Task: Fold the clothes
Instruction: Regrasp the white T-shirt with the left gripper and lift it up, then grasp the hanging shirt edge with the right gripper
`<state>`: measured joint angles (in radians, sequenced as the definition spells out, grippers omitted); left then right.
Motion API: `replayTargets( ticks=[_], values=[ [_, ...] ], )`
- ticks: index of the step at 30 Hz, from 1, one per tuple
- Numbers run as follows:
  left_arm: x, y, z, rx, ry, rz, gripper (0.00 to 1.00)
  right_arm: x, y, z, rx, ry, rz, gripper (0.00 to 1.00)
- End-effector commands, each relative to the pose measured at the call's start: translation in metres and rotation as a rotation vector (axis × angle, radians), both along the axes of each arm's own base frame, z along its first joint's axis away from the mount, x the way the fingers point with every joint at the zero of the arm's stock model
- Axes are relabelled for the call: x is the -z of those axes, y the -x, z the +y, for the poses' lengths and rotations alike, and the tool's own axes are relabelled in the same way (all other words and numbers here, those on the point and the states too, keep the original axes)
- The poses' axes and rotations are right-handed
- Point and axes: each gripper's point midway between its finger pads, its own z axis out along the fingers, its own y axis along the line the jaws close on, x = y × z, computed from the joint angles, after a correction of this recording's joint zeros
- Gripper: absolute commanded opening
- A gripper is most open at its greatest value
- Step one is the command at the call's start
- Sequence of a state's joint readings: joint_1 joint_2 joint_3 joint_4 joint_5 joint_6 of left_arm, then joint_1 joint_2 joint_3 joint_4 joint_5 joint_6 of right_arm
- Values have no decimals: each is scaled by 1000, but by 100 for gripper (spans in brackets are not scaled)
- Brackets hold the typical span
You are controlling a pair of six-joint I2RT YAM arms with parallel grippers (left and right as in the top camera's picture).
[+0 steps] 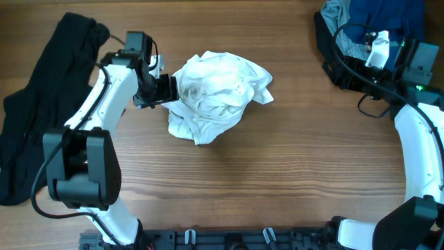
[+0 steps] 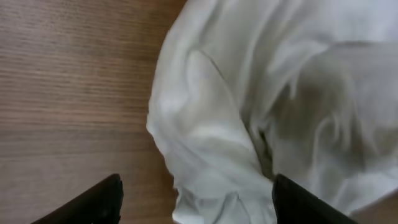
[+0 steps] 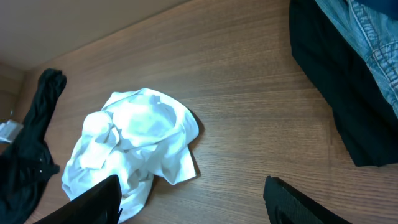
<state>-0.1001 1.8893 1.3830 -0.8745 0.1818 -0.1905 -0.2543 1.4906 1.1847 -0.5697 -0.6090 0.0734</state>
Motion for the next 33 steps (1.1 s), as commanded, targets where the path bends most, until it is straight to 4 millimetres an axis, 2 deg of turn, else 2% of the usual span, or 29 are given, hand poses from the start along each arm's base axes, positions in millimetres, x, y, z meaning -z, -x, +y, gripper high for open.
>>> replayTargets(
  ticks=[1, 4, 10, 12, 14, 15, 16, 18, 20, 23, 24, 26, 28, 30, 33],
  values=[
    [25, 3, 12, -167, 33, 24, 77, -3, -4, 0, -20, 9, -17, 74],
    [36, 3, 13, -186, 37, 8, 75, -4, -5, 0, -19, 10, -21, 74],
    [57, -11, 15, -190, 28, -44, 69, -4, -5, 0, -19, 11, -23, 74],
    [72, -13, 14, -200, 32, -28, 63, -4, -5, 0, -19, 11, -24, 74],
    [78, -12, 13, -213, 38, -15, 42, -4, -5, 0, -19, 10, -22, 74],
    [77, -13, 14, -213, 38, -20, 12, -4, -5, 0, -19, 11, -25, 74],
    [74, -17, 14, -214, 41, -39, 4, -5, -6, 0, -18, 11, -29, 74],
    [66, -23, 15, -218, 45, -62, 4, -6, -7, -1, -18, 14, -37, 74],
    [33, -39, 17, -220, 52, -124, 4, -8, -10, -1, -18, 17, -52, 73],
    [-74, -72, 20, -149, 27, -319, 4, -10, -12, -2, -17, 19, -62, 73],
    [-104, -77, 23, -151, 13, -368, 4, -10, -12, -2, -18, 20, -63, 73],
    [-190, -82, 20, -92, -8, -529, 4, -11, -12, -1, -20, 17, -66, 73],
    [-266, -78, 9, -37, -6, -694, 4, -12, -12, 1, -30, 7, -73, 73],
    [-332, -63, -8, 24, 3, -859, 4, -17, -12, 6, -58, -14, -93, 73],
    [-378, -43, -31, 96, 24, -985, 4, -23, -16, 9, -78, -21, -129, 73]
  ],
)
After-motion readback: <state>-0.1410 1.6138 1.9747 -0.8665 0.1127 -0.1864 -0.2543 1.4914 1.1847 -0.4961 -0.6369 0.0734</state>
